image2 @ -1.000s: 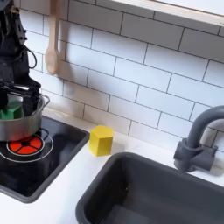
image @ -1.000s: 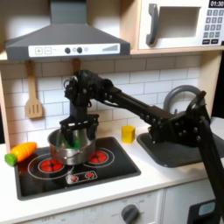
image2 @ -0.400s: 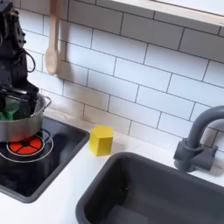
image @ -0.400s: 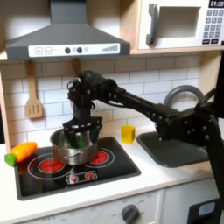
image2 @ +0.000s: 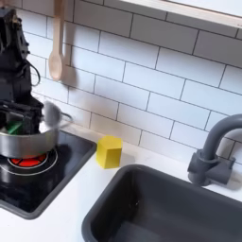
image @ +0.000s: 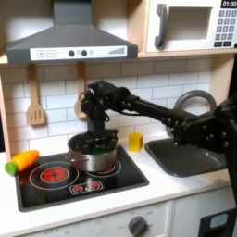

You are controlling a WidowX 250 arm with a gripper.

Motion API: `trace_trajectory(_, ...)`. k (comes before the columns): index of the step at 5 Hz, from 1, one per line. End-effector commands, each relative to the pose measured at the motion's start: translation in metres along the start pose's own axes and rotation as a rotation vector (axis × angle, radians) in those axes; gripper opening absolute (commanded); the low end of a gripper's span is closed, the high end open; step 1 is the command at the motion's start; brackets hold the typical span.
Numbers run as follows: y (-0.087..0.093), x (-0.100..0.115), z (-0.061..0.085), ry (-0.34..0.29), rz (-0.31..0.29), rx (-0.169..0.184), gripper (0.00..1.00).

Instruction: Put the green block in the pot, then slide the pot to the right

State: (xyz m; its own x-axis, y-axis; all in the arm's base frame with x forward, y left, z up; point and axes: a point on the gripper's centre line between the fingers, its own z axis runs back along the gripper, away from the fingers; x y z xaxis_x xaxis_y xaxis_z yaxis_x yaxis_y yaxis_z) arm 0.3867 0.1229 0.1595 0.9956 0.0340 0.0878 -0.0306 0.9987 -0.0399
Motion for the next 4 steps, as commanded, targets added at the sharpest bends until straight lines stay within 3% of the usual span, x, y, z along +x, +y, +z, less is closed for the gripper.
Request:
trace_trajectory(1, -0.02, -0.005, -0.009, 0.022, -0.049, -0.012, 1.0)
trace_trajectory(4, -0.035, -0.019, -0.003, 0.017, -0.066, -0.015, 1.0)
